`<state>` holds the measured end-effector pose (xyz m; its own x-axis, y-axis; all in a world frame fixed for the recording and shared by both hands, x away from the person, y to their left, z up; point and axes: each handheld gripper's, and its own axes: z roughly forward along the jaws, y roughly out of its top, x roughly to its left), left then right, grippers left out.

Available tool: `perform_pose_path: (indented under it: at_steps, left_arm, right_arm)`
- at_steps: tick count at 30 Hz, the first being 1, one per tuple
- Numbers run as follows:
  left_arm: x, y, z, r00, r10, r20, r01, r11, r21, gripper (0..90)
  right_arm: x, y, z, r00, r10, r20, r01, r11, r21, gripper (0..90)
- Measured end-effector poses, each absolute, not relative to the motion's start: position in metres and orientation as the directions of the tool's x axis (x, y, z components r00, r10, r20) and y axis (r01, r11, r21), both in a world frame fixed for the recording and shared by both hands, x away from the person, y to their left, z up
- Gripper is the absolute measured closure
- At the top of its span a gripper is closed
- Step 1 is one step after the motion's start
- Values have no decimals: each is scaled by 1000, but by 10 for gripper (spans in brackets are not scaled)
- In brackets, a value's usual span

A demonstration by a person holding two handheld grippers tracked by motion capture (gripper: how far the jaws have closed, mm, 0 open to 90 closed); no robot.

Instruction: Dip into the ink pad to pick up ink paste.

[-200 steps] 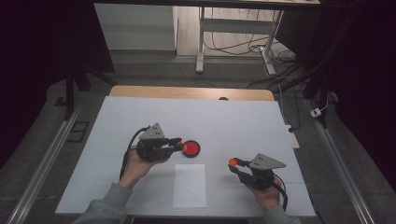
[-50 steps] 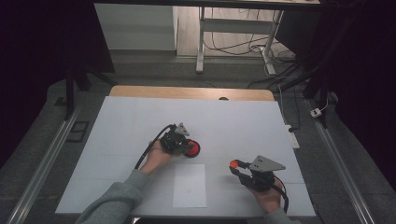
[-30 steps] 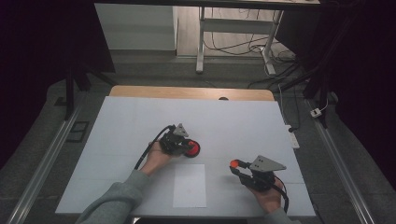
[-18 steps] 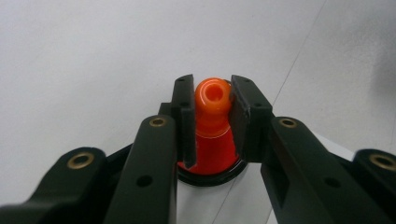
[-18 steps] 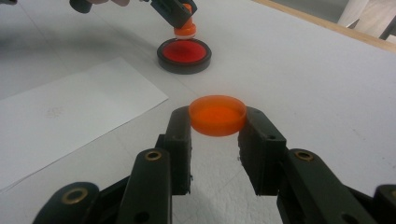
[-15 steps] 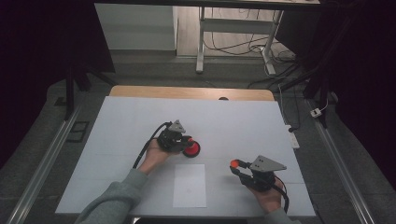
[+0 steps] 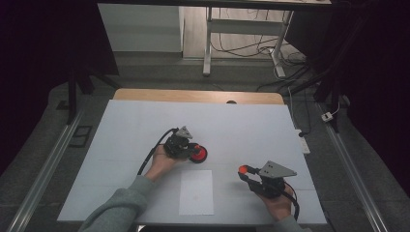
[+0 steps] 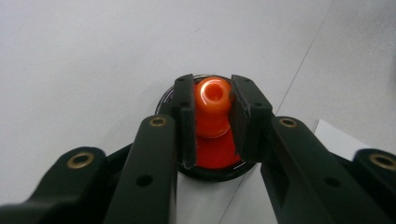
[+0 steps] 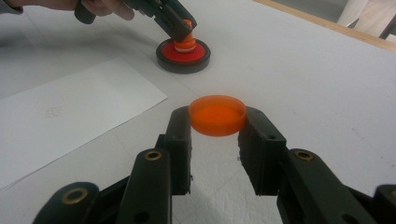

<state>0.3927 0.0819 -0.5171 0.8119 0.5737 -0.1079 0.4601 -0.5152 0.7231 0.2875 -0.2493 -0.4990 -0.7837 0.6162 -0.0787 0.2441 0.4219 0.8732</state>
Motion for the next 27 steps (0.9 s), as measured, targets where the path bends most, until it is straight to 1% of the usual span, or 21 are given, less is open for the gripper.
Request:
perform_pose_path:
  at_steps: [11, 27]
  left_arm:
    - [386, 79, -519, 806, 588, -65, 438, -520, 733, 730]
    - [386, 81, -521, 807, 586, -75, 436, -506, 744, 731]
  right_arm:
    - [287, -249, -499, -785, 615, -79, 242, 421, 874, 643]
    - [287, -249, -499, -783, 617, -82, 242, 423, 873, 643]
